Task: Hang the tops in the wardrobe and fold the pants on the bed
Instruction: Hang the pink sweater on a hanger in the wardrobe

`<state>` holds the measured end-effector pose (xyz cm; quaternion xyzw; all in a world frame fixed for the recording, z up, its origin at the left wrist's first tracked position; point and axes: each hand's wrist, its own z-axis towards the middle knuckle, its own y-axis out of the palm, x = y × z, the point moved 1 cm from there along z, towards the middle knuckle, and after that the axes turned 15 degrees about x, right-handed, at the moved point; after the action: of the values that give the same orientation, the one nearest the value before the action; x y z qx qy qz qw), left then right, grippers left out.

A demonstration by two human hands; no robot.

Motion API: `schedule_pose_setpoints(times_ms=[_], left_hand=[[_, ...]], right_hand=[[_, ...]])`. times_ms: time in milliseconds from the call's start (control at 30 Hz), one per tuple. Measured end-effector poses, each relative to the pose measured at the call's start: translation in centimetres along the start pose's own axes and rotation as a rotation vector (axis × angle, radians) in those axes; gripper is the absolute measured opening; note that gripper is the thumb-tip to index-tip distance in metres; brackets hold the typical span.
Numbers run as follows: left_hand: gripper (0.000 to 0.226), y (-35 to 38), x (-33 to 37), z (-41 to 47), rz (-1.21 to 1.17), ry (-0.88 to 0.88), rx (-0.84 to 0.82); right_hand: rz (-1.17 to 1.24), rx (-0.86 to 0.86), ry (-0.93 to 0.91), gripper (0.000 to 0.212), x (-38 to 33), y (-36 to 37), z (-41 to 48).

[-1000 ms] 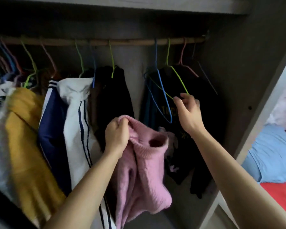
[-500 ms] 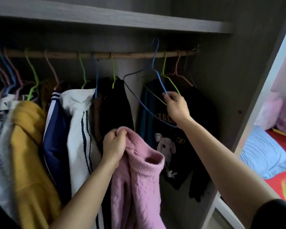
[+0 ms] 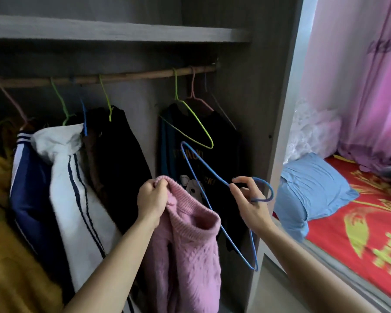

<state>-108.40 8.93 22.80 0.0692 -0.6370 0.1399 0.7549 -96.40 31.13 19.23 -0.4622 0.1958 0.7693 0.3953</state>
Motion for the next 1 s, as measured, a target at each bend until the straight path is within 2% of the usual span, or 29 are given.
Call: schedule_pose_setpoints(times_ms=[167, 400, 633, 733, 900, 1000], left_hand=[[0.028, 0.8, 0.2, -1.1, 0.072, 0.052, 0.004], [0.022, 1.0, 0.8, -2.1, 0.216, 0.254, 0.027], [0.025, 1.8, 0.8, -2.6, 0.254, 0.248, 0.009], [0.023, 1.6, 1.1, -2.2, 0.273, 0.254, 0.027], [0.016, 0.7, 1.7, -0.4, 0.321, 0.311, 0.085], [0.011, 0.2, 1.7, 1.0, 0.353, 0.323, 0.114]], right_hand=[[-0.125, -0.062, -0.069, 0.018, -0.2, -1.8, -1.0], [-0.062, -0.075, -0.02, 0.01, 0.1, -4.9, -1.7], [0.074, -0.017, 0.026, 0.013, -2.4, -6.3, -0.1], [0.053, -0.039, 0.055, 0.013, -3.4, -5.2, 0.5], [0.073, -0.065, -0.052, 0.013, -5.9, -4.9, -0.4], [0.025, -0.152, -0.107, 0.015, -7.4, -6.3, -0.7]])
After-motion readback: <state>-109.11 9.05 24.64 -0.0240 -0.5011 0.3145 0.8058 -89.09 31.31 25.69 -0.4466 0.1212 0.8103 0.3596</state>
